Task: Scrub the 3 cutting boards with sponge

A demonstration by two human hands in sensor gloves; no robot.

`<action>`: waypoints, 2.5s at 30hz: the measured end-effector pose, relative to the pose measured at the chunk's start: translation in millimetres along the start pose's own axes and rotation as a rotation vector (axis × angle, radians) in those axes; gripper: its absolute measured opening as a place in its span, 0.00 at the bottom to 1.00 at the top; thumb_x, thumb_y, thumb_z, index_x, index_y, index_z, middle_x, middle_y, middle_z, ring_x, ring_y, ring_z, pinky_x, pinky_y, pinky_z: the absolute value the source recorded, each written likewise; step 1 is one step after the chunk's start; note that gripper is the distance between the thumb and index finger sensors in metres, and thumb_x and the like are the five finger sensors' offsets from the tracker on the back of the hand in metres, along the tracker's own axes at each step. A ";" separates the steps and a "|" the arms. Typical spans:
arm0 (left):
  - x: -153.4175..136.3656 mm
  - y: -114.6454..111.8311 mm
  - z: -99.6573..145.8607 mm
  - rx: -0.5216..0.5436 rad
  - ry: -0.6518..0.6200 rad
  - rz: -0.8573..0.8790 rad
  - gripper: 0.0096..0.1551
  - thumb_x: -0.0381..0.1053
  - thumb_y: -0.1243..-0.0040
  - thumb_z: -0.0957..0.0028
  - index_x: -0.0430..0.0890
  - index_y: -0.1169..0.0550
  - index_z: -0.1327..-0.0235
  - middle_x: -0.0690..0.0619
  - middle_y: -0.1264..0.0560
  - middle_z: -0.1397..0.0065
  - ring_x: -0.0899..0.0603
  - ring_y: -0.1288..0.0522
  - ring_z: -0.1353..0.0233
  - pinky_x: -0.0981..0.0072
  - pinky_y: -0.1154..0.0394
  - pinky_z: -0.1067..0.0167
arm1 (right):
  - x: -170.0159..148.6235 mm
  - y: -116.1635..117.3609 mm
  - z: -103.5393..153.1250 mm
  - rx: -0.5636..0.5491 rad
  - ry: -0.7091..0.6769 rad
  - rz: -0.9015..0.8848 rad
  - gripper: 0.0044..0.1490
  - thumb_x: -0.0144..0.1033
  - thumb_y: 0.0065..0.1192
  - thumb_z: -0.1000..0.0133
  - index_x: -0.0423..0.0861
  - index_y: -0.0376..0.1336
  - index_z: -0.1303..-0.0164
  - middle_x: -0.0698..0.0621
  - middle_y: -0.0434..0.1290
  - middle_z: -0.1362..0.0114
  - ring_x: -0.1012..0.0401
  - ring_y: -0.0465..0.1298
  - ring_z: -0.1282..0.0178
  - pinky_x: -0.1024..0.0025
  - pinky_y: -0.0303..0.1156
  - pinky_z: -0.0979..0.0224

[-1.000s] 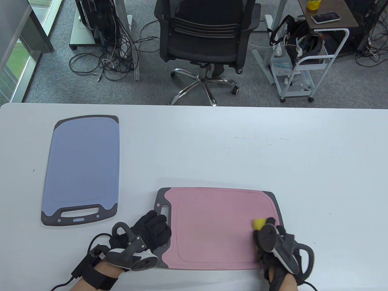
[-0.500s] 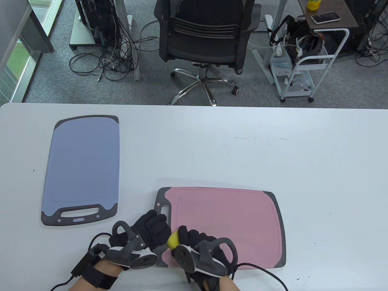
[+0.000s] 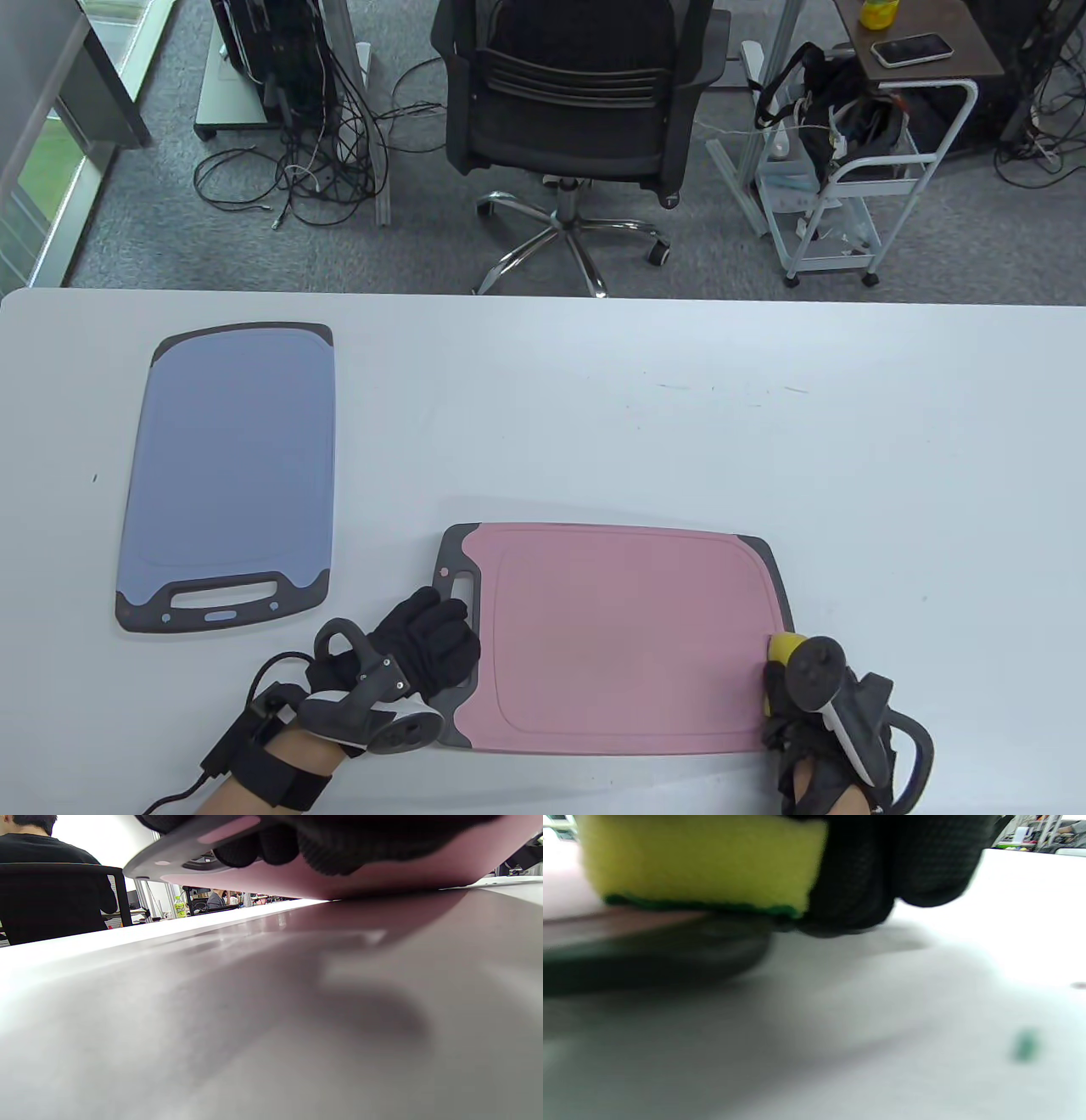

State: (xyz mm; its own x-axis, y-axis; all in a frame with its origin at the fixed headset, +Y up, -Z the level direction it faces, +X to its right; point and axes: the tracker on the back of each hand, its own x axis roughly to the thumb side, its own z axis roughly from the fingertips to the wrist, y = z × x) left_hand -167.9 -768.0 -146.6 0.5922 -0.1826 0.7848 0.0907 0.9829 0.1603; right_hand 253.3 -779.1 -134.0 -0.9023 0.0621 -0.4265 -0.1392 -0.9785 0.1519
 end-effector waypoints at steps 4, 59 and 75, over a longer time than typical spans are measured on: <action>-4.3 -1.2 0.5 0.007 0.012 0.032 0.27 0.53 0.40 0.33 0.52 0.40 0.30 0.54 0.36 0.26 0.42 0.37 0.17 0.38 0.41 0.22 | 67.7 -4.2 15.2 -0.027 -0.292 0.140 0.47 0.60 0.54 0.43 0.37 0.58 0.23 0.43 0.72 0.41 0.57 0.78 0.53 0.58 0.76 0.45; -9.5 -2.6 -2.0 -0.017 0.028 0.065 0.27 0.53 0.40 0.33 0.52 0.41 0.30 0.54 0.36 0.25 0.42 0.38 0.17 0.38 0.42 0.22 | 30.7 0.5 22.4 -0.093 -0.188 0.147 0.47 0.59 0.57 0.45 0.38 0.60 0.24 0.42 0.73 0.41 0.55 0.78 0.53 0.55 0.76 0.45; -8.8 -2.5 -2.9 -0.018 0.026 0.062 0.27 0.52 0.39 0.33 0.52 0.41 0.30 0.54 0.36 0.25 0.42 0.39 0.17 0.38 0.42 0.22 | 126.4 4.5 65.9 -0.078 -0.586 0.130 0.47 0.63 0.55 0.45 0.45 0.59 0.22 0.47 0.72 0.39 0.58 0.78 0.52 0.57 0.76 0.44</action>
State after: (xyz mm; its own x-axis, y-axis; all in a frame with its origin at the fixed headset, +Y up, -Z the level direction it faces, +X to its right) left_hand -171.0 -768.8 -155.6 0.6180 -0.1213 0.7768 0.0680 0.9926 0.1009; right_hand 111.8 -762.7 -128.4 -0.9876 0.0169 0.1564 -0.0021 -0.9955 0.0944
